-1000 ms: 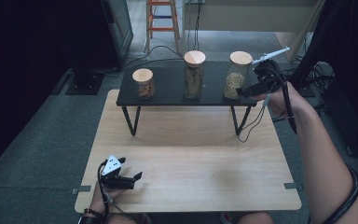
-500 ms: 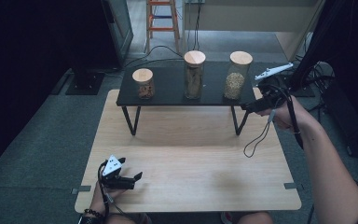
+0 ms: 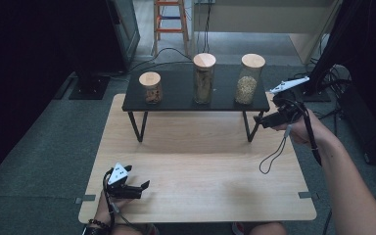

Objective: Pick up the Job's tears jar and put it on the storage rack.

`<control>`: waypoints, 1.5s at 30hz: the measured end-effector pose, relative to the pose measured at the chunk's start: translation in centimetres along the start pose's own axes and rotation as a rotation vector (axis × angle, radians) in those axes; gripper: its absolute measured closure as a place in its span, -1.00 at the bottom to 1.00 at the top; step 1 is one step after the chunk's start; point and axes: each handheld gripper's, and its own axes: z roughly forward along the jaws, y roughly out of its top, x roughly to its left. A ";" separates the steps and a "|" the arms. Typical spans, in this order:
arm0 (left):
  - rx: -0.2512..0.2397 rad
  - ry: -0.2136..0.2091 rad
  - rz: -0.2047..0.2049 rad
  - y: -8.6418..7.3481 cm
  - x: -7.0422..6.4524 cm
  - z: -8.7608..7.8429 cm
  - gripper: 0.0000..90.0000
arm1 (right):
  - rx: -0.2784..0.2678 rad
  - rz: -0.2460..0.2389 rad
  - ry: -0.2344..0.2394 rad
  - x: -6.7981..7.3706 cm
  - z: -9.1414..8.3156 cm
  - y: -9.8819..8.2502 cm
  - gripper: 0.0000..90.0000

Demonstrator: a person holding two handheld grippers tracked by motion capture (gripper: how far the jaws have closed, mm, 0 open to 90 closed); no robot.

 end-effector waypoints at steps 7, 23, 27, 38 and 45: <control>0.001 0.000 0.000 0.0 0.0 0.0 -0.99 | 0.004 0.002 0.002 0.1 0.3 -0.9 -0.89; 0.003 0.004 0.003 0.1 -0.1 0.1 -0.99 | -0.003 -0.013 0.030 0.8 0.3 -2.9 -0.89; 0.004 0.004 0.005 0.1 -0.1 0.1 -0.99 | -0.006 -0.015 0.034 1.0 0.4 -3.4 -0.89; 0.006 0.002 0.006 0.1 -0.1 0.1 -0.99 | 0.009 -0.003 0.026 1.1 1.4 -5.3 -0.89; 0.008 0.003 0.007 0.1 -0.2 0.1 -0.99 | 0.025 -0.002 0.012 1.2 2.0 -6.2 -0.89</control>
